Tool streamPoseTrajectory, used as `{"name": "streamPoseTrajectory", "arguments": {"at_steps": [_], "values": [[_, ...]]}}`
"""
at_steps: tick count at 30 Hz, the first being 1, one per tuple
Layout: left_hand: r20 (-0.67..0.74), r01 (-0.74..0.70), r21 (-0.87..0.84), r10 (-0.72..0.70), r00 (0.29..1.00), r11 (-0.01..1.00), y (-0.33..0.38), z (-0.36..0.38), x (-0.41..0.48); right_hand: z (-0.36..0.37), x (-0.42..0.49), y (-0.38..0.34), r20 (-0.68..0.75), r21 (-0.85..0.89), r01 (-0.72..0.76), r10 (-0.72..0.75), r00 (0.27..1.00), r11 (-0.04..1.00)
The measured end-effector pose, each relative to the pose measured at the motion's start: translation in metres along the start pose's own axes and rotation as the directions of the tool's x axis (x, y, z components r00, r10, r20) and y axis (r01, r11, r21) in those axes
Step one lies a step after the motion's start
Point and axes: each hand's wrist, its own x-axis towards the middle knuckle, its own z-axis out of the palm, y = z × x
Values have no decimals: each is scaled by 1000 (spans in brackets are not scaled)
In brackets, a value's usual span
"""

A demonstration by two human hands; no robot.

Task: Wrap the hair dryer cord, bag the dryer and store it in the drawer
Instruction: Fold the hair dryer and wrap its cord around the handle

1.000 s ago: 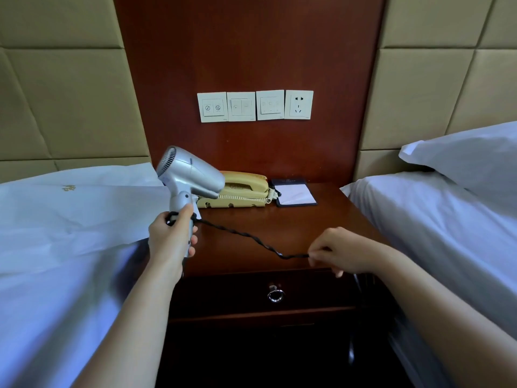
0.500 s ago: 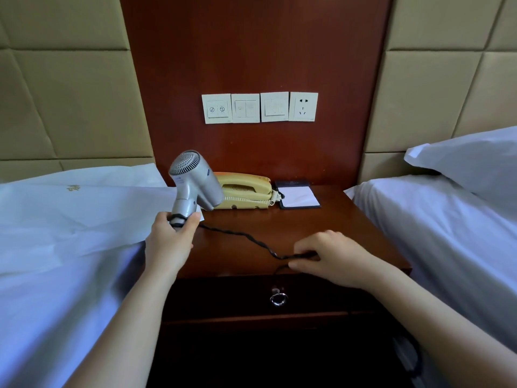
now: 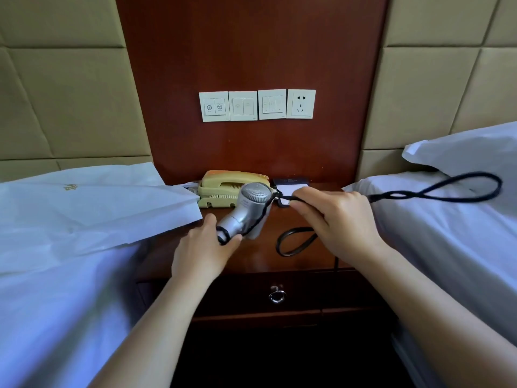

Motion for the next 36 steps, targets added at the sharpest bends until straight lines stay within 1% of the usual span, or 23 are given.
{"name": "streamPoseTrajectory", "arguments": {"at_steps": [4, 8, 11, 15, 19, 23, 26, 29, 31, 33, 36], "values": [[137, -12, 35, 7, 991, 999, 15, 3, -5, -4, 5, -3, -59, 56, -5, 9, 998, 998], [211, -23, 75, 6, 978, 997, 30, 6, -13, -8, 8, -5, -62, 92, 8, -3, 998, 996], [215, -33, 54, 21, 976, 998, 34, 4, -15, -11, 14, -11, -73, 104, 54, -46, 996, 993], [224, -53, 20, 47, 974, 998, 40, 4, -20, -9, 19, -19, -68, 153, 60, -50, 996, 986], [182, -76, 54, 65, 981, 996, 44, 6, -21, -8, 20, -20, -46, 160, 54, -47, 998, 986], [147, -144, 79, 131, 980, 986, 44, 9, -19, -9, 19, -21, -22, 180, 46, -43, 999, 983], [137, -151, 90, 138, 981, 984, 45, 11, -18, -6, 18, -22, -5, 177, 49, -48, 999, 983], [132, -125, 92, 113, 985, 988, 45, 13, -15, -4, 18, -18, 27, 207, -39, 34, 999, 978], [127, -129, 124, 113, 985, 984, 43, 16, -12, -3, 18, -12, 51, 216, -108, 99, 994, 970], [121, -154, 142, 137, 983, 978, 40, 19, -12, -2, 18, -4, 83, 204, -180, 167, 983, 962], [108, -169, 114, 157, 982, 979, 35, 19, -11, -4, 15, 11, 132, 151, -255, 236, 963, 955]]}}
